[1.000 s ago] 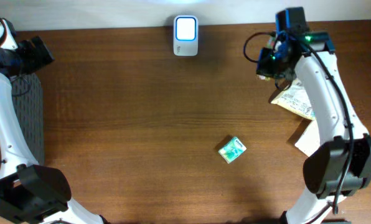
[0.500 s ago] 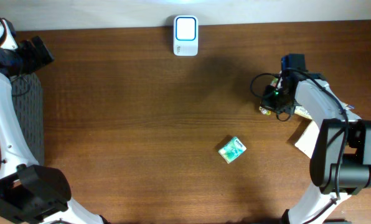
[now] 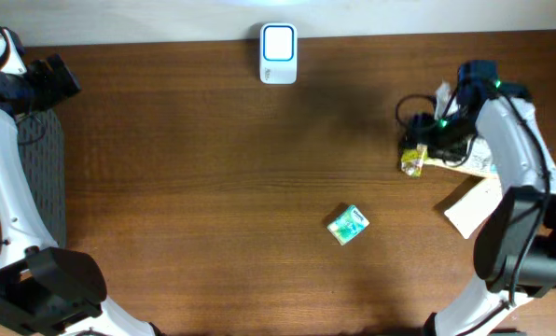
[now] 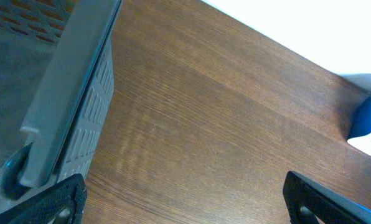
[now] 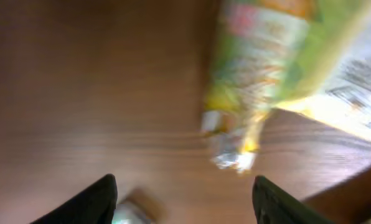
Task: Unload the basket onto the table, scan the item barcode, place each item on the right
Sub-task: 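Reach the right gripper to the green-white tissue pack and grasp it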
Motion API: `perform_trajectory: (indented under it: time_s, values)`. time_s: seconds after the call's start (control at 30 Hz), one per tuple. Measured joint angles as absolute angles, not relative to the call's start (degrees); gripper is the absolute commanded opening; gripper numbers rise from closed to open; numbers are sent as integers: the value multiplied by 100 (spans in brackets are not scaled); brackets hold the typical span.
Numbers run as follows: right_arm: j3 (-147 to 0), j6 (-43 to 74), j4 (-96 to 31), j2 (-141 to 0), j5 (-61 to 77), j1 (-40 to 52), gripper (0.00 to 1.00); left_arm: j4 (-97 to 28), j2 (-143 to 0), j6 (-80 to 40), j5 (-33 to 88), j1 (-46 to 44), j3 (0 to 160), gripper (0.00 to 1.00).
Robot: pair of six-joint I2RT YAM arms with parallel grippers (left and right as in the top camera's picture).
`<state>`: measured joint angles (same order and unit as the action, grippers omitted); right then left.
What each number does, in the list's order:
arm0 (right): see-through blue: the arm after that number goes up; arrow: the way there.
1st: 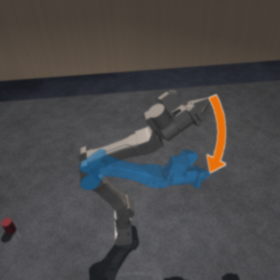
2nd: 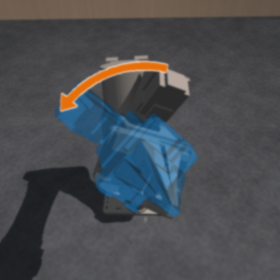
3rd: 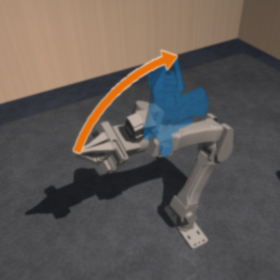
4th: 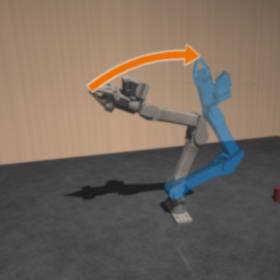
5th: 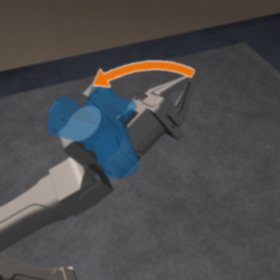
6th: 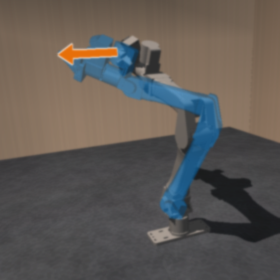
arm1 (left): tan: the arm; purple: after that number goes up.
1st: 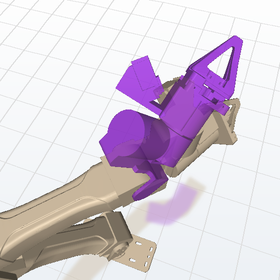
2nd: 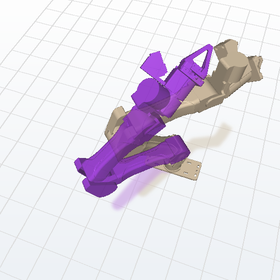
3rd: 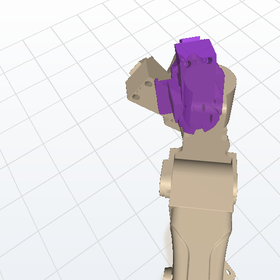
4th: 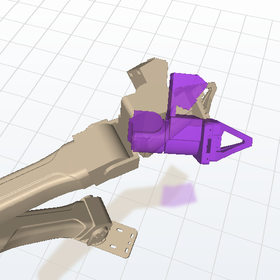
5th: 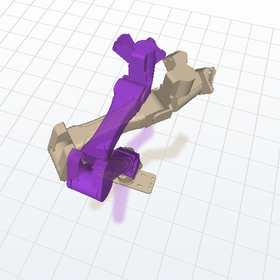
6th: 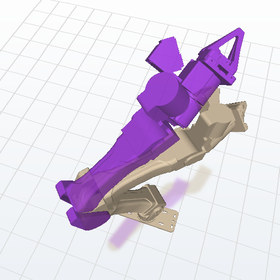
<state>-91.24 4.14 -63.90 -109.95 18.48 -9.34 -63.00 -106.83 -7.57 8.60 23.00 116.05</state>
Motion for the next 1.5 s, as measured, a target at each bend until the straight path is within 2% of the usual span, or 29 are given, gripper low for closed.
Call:
perform_trajectory:
  time_s: [0.13, 0.2, 0.27, 0.3, 0.33, 0.37, 0.5, 0.77, 0.93, 1.2, 1.37, 1.5]
  values:
    - [-9537, 130, -7161, -10667, 2596, -504, 62, -6298, -10683, -757, 860, 2300, 11605, 99]
    - [-9443, 110, -7303, -10632, 2805, -10, 54, -6298, -10683, -757, 860, 2300, 11605, 99]
    - [-9153, 172, -7210, -10632, 2910, 508, 34, -6296, -10683, -757, 860, 2300, 11605, 99]
    - [-8884, 270, -7052, -10632, 2950, 851, 16, -6296, -10683, -757, 860, 2300, 11605, 99]
    - [-8674, 370, -6956, -10634, 2971, 1094, 7, -6300, -10683, -760, 860, 2300, 11605, 99]
    - [-8429, 438, -6908, -10634, 2934, 1363, 4, -6296, -10683, -760, 860, 2300, 11605, 99]
    - [-7673, 928, -7192, -10634, 2329, 1914, 4, -6298, -10683, -757, 860, 2300, 11605, 99]
    - [-7542, 1559, -8066, -10634, 939, 1625, 4, -6296, -10683, -757, 860, 2300, 11605, 99]
    - [-7297, 2067, -7918, -10634, 342, 1625, 4, -6296, -10683, -757, 860, 2300, 11605, 99]
    - [-6296, 2379, -6326, -10632, 784, 1625, 4, -6300, -10683, -757, 860, 2300, 11605, 99]
    - [-6125, 2399, -5459, -10634, 1240, 1619, 4, -6300, -10683, -757, 860, 2300, 11605, 99]
    - [-6200, 2392, -4180, -10632, 1796, 1605, 4, -6298, -10683, -757, 860, 2300, 11605, 99]
